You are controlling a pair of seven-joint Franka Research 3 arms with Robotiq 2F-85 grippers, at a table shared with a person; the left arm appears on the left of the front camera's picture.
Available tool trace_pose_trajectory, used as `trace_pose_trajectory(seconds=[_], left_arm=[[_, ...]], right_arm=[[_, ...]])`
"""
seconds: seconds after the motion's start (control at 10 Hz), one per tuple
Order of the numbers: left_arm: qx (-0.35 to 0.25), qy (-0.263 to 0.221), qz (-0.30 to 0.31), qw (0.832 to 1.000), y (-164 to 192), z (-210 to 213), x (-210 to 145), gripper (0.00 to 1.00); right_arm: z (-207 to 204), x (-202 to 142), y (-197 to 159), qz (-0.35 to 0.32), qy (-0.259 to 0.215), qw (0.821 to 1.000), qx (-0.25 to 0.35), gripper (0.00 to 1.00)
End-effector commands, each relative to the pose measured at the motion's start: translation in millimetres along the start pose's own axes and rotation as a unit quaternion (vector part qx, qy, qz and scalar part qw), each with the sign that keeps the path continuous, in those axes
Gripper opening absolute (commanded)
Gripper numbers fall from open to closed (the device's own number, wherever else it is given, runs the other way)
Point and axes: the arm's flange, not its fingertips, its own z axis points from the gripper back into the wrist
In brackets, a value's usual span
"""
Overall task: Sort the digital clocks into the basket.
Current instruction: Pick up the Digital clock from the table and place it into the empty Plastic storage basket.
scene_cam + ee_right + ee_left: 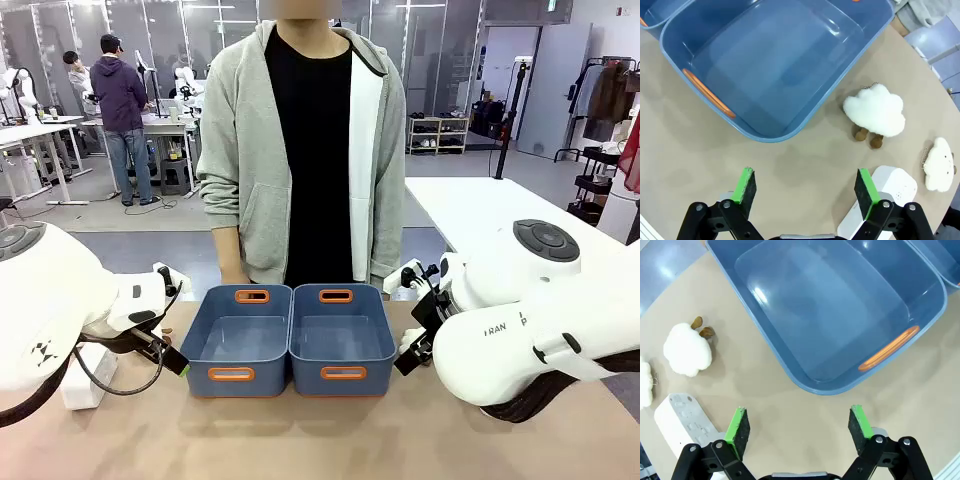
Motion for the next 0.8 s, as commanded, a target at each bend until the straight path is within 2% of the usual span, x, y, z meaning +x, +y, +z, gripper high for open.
trace_pose_trajectory(seconds=[0.0,0.7], left_arm=[[0.0,0.0,0.0,1.0,-0.2,0.0,0.1,1.0],[0.0,0.0,0.0,1.0,-0.2,0.0,0.1,1.0]], right_arm=[[0.1,0.0,0.0,0.0,0.0,1.0,0.0,1.0],[0.1,0.0,0.0,0.0,0.0,1.0,0.0,1.0]])
